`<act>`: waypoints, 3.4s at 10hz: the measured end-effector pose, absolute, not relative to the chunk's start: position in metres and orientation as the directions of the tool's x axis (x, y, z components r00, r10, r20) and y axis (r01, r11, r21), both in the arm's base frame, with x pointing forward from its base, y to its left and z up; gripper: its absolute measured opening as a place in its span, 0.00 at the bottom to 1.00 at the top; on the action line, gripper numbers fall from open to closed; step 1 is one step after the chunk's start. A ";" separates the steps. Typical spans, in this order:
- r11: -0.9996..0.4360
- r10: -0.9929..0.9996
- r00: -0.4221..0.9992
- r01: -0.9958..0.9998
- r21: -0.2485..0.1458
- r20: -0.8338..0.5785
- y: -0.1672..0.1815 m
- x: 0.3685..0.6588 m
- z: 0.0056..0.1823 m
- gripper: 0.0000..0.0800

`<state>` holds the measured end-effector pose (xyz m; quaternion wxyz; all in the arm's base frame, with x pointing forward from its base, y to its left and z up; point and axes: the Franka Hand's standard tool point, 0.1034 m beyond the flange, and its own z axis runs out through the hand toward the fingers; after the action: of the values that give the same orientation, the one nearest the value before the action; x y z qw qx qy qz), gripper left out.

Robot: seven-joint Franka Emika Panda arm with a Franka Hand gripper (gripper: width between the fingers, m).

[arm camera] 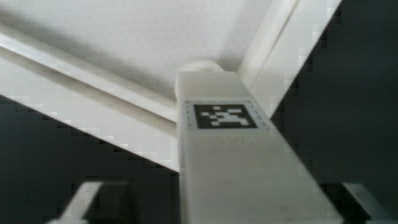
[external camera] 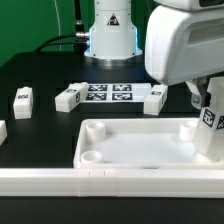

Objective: Assemble desk

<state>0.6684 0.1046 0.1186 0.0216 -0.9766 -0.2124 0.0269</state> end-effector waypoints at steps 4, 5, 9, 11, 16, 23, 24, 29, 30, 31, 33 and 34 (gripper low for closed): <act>-0.909 0.415 0.909 0.413 -0.051 -0.034 0.104 0.669 0.116 0.36; -0.919 0.393 0.919 0.391 -0.050 -0.035 0.104 0.669 0.116 0.36; -0.983 0.182 0.982 0.180 -0.044 -0.045 0.102 0.670 0.116 0.36; -0.998 -0.039 0.998 -0.041 -0.052 -0.040 0.098 0.669 0.115 0.36; -0.871 -0.486 0.874 -0.485 -0.077 -0.004 0.092 0.662 0.115 0.36; -0.559 -0.827 0.562 -0.827 -0.069 -0.035 0.088 0.663 0.114 0.36; -0.504 -0.861 0.507 -0.861 -0.067 -0.039 0.088 0.663 0.114 0.36; -0.064 -0.992 0.072 -0.995 -0.079 -0.100 0.103 0.662 0.114 0.36; -0.044 -0.993 0.052 -0.996 -0.078 -0.107 0.104 0.662 0.114 0.36; 0.006 -0.993 0.003 -0.997 -0.074 -0.118 0.105 0.662 0.114 0.36; -0.067 -0.991 0.075 -0.995 -0.075 -0.112 0.106 0.662 0.114 0.61; -0.142 -0.983 0.148 -0.988 -0.059 -0.108 0.104 0.661 0.114 0.61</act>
Offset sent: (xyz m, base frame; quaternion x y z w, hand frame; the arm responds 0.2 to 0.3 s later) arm 0.0000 0.0000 0.0000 0.0000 0.0000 0.0000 1.0000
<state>0.6605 0.1038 0.1142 0.0578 -0.7553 0.6525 0.0218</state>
